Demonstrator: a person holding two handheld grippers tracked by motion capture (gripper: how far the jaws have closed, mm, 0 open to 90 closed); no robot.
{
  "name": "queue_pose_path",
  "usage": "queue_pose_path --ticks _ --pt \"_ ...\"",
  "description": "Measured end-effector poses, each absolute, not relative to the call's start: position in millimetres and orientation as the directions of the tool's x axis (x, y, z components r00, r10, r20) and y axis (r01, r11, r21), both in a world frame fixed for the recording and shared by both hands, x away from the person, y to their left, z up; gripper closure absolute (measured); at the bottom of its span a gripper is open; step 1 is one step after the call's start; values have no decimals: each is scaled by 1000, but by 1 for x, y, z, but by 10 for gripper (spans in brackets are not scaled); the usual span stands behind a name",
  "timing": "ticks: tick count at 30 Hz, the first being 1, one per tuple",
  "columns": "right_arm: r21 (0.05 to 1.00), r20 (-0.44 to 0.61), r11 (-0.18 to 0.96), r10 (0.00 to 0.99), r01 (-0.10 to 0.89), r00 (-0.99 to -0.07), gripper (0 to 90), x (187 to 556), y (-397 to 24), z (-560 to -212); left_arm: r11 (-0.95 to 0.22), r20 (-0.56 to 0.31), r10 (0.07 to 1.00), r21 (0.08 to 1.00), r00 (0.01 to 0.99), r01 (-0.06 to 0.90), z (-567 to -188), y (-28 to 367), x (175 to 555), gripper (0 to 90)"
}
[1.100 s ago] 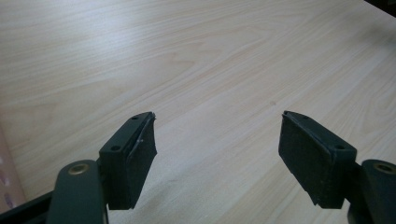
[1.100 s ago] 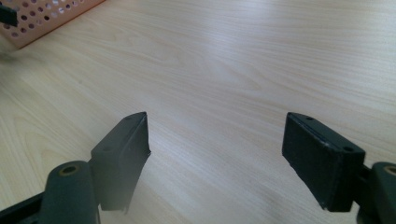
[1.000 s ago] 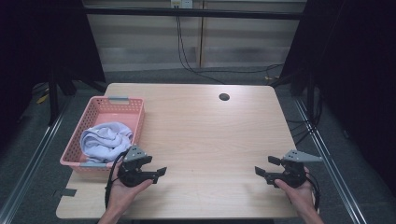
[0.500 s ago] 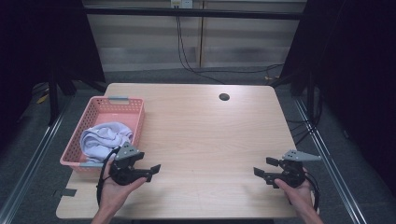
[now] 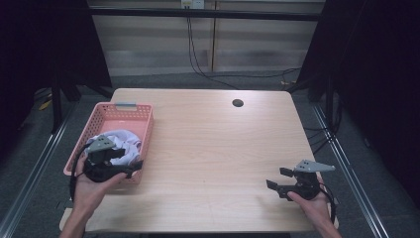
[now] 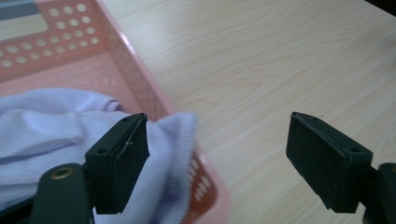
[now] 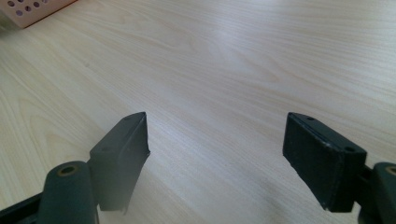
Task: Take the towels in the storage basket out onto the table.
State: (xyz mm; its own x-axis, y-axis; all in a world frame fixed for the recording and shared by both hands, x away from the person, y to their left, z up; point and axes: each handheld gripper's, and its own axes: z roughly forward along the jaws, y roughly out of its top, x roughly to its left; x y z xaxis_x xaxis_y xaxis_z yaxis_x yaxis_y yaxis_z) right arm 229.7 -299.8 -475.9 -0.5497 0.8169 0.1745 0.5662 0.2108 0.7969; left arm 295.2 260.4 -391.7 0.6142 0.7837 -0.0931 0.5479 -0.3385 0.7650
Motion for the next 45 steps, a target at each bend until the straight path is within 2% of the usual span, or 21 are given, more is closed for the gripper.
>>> queue_pose_path --ticks 9,15,20,22,26,29,30,32,34,39,43,45 --pt "785 177 219 817 580 -549 217 231 -299 -478 -299 -96 835 747 541 594 -374 300 315 188" --pt "781 176 223 817 583 -549 215 232 -299 -478 -314 -67 856 720 513 619 -368 318 325 188" --pt "780 174 229 815 583 -553 213 233 -298 -479 -319 -62 869 687 490 652 -374 332 345 221" --pt "777 176 226 818 587 -548 209 234 -298 -479 -300 -64 884 681 462 668 -375 337 353 189" --pt "772 172 235 817 591 -550 206 235 -297 -480 -298 -85 882 660 463 689 -376 344 370 187" --pt "772 179 232 814 592 -552 206 235 -297 -480 -301 -87 893 614 442 729 -385 344 387 181" --pt "772 191 227 808 594 -557 206 235 -297 -480 -290 -116 892 594 437 750 -391 341 391 179" --pt "773 190 228 807 592 -559 206 235 -297 -480 -318 -100 892 553 440 770 -400 338 397 203" --pt "773 186 232 807 591 -560 206 235 -297 -480 -330 -124 885 512 448 793 -407 336 400 164" --pt "772 181 237 807 590 -562 207 235 -297 -480 -359 -101 889 451 447 817 -410 322 399 138" --pt "771 174 246 807 588 -565 207 235 -296 -481 -403 -79 888 345 454 848 -419 315 402 0" --pt "770 175 248 804 588 -568 206 234 -295 -481 -396 -84 894 314 440 863 -426 315 405 0"
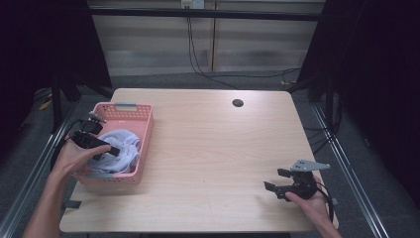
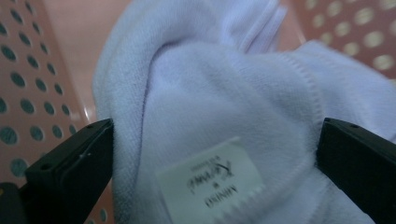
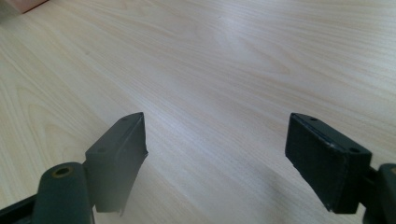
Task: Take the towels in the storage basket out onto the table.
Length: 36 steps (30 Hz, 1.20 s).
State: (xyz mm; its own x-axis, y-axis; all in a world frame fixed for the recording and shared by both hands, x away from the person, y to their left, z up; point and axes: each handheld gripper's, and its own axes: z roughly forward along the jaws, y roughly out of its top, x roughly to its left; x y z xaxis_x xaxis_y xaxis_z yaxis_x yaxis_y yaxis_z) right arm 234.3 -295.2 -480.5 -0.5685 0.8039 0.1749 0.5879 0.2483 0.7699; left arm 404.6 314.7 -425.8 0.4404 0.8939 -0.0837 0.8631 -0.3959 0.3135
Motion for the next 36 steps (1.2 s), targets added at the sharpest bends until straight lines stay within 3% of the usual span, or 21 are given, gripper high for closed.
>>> queue_pose_path --ticks 15,18,26,29,36 --pt "765 165 270 796 585 -582 207 234 -294 -481 -416 -118 887 212 446 884 -456 299 421 0" --pt "764 164 272 795 585 -584 208 234 -294 -481 -436 -91 884 190 459 879 -460 294 421 0" --pt "762 153 286 792 581 -591 210 233 -292 -481 -408 -111 899 135 422 903 -465 291 426 6" --pt "759 150 288 794 583 -589 210 233 -293 -481 -408 -151 891 140 427 902 -464 294 425 116" --pt "758 143 293 797 583 -587 214 234 -292 -481 -451 -137 864 211 483 867 -457 290 418 342"
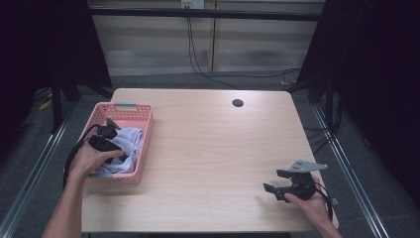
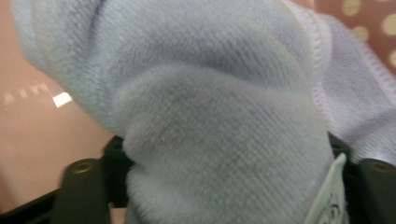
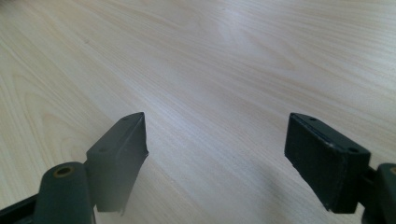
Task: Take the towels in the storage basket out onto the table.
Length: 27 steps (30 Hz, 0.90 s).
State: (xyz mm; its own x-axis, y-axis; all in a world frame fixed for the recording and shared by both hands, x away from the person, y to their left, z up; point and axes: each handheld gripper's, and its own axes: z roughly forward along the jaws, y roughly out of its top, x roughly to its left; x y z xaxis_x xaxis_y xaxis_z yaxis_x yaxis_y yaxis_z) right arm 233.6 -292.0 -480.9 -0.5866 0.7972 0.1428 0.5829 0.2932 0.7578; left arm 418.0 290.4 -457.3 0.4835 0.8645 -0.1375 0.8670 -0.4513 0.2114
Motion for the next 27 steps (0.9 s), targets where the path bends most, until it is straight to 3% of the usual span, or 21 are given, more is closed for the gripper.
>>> queue_pose_path --ticks 7,27 --pt "762 132 296 800 576 -585 216 233 -290 -480 -452 -133 860 250 492 856 -453 291 416 428" --pt "768 139 272 813 580 -565 217 233 -294 -479 -373 -218 842 423 493 826 -434 317 403 444"
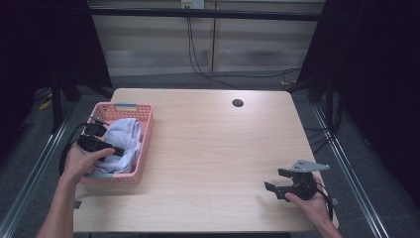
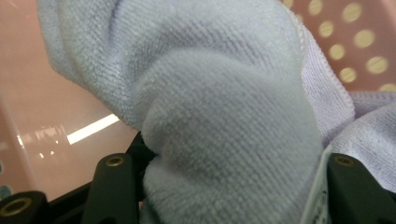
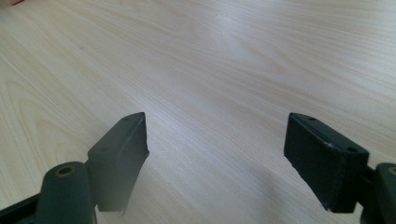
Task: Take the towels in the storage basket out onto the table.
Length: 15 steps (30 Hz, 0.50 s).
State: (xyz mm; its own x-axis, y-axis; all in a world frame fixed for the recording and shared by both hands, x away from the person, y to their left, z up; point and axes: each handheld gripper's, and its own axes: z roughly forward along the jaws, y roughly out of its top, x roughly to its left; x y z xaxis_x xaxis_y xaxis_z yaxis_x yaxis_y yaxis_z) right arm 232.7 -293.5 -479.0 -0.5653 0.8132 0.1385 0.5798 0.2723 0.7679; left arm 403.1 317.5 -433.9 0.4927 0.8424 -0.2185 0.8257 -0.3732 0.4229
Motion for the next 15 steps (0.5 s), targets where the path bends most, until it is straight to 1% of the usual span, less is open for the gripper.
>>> queue_pose_path --ticks 4,5,6,7,11,15 --pt "768 139 269 816 581 -561 217 232 -294 -479 -334 -254 840 454 479 826 -425 325 401 445" --pt "768 141 268 815 581 -562 217 233 -294 -479 -345 -236 839 465 490 815 -422 326 401 446" --pt "768 139 271 815 581 -563 217 233 -294 -479 -325 -244 843 480 480 815 -419 326 399 446" --pt "768 139 269 816 581 -561 217 233 -294 -479 -337 -242 836 483 493 808 -417 327 399 447" --pt "770 140 267 815 579 -563 217 232 -295 -478 -321 -232 843 509 486 799 -409 329 398 448" --pt "772 142 263 816 579 -560 217 232 -295 -478 -288 -252 843 534 475 795 -403 331 397 448"
